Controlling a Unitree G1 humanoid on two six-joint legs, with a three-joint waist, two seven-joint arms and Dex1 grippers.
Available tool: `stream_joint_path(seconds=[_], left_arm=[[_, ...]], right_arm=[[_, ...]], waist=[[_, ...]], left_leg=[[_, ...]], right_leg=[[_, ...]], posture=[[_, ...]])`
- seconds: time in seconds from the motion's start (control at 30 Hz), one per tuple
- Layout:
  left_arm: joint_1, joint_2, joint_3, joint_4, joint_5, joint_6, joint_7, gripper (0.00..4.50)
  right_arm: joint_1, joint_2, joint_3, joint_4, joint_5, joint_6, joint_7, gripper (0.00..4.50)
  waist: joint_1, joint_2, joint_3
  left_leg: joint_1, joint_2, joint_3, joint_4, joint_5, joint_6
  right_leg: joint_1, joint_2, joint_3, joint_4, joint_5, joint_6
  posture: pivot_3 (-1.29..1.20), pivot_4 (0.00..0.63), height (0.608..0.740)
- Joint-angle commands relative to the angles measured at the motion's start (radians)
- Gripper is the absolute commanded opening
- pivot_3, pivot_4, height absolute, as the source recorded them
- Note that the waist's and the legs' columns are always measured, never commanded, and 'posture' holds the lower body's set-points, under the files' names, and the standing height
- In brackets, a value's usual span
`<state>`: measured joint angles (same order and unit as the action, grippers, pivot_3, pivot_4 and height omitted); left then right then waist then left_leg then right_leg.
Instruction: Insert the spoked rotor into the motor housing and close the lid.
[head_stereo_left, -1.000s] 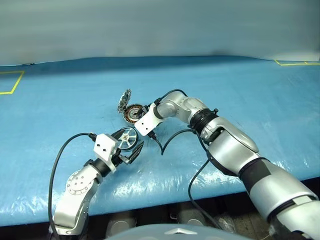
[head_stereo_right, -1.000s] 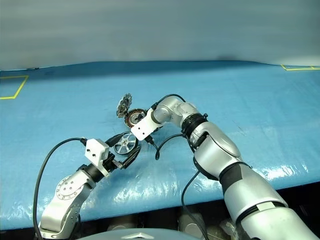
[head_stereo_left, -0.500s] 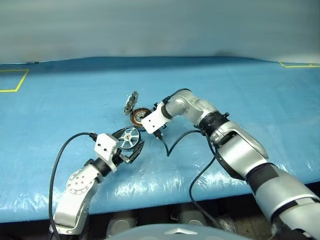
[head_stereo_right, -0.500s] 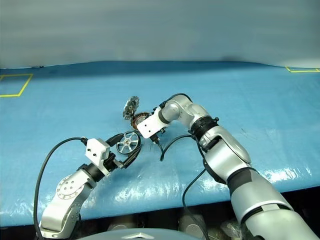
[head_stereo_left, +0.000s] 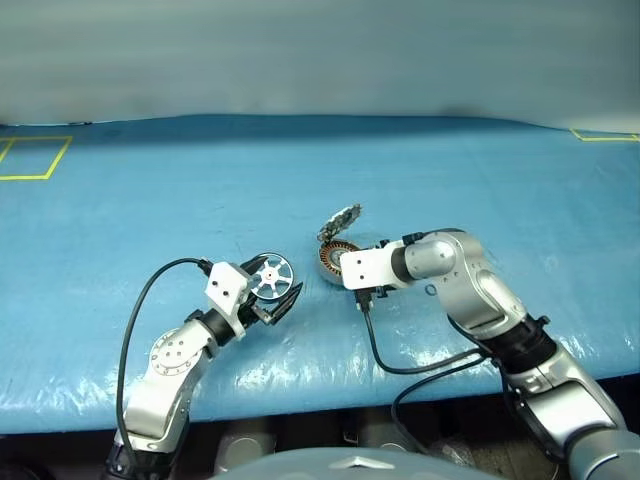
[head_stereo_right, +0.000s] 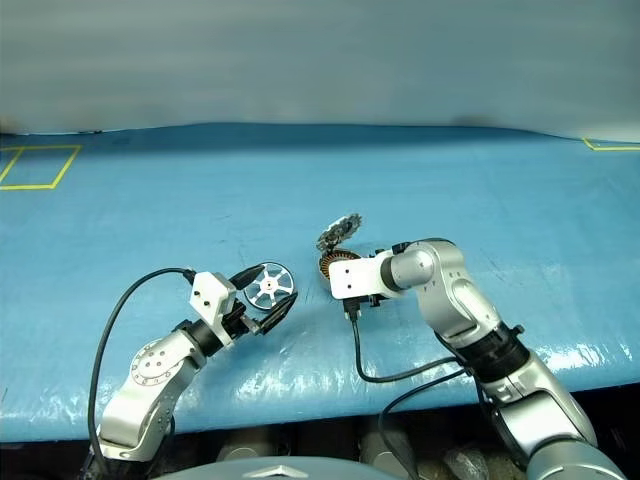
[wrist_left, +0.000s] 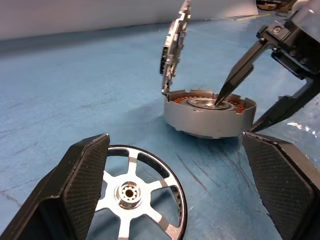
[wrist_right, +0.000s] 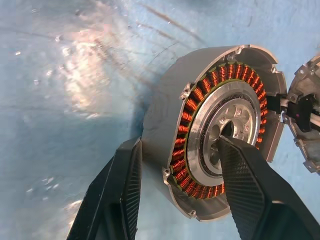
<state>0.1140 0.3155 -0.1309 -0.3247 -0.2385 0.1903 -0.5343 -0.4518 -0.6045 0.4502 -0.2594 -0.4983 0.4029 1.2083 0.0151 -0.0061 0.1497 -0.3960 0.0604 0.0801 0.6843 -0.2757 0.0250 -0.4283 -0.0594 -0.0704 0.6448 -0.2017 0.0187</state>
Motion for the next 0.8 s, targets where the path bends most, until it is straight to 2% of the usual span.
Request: stream_joint_path(seconds=[0.03,0.2,0.33,0.6,0.8], left_arm=[[-0.025,-0.007,-0.020,-0.002,-0.010,-0.004,-0.022,4.50],[-0.034,0.001,-0.023,0.005,-0.005,0.002,-0.034,4.50],[-0.036,0.005,-0.026,0.003,-0.003,0.009,-0.041,4.50],[-0.018,0.002,-0.014,-0.023,0.003,0.015,-0.017,4.50],[0.001,0.005,-0.011,-0.029,0.023,-0.007,0.005,4.50]], right_arm=[[0.067,-0.031,0.033,-0.082,-0.017,0.134,0.053,2.22],[0.066,0.011,0.092,-0.183,-0.013,0.433,0.089,2.22],[0.040,0.084,0.124,-0.163,0.002,0.629,0.026,2.22],[0.017,0.053,0.233,-0.102,-0.005,0.465,-0.047,2.22],[-0.015,0.096,0.250,-0.044,0.001,0.511,-0.075,2.22]], waist=[[0.000,0.000,0.000],[-0.003,-0.002,-0.001],[-0.004,-0.006,-0.004],[-0.028,-0.011,-0.009],[-0.037,-0.015,-0.013]], left_leg=[[0.000,0.000,0.000,0.000,0.000,0.000],[0.000,0.000,-0.001,0.000,0.000,0.000],[0.000,0.001,-0.002,-0.001,0.000,0.000],[0.004,0.002,-0.002,0.000,0.000,0.000],[0.007,0.002,-0.002,0.000,0.000,-0.001]], right_leg=[[0.000,0.000,0.000,0.000,0.000,0.000],[0.000,0.000,0.000,0.000,0.000,0.000],[0.000,0.001,-0.001,0.000,-0.001,-0.002],[-0.001,-0.001,-0.002,0.000,-0.001,-0.002],[0.000,0.001,-0.002,0.000,-0.001,-0.003]], posture=[[0.00,0.150,0.740],[0.00,0.150,0.740],[0.00,0.150,0.740],[0.00,0.150,0.740],[0.00,0.150,0.740]])
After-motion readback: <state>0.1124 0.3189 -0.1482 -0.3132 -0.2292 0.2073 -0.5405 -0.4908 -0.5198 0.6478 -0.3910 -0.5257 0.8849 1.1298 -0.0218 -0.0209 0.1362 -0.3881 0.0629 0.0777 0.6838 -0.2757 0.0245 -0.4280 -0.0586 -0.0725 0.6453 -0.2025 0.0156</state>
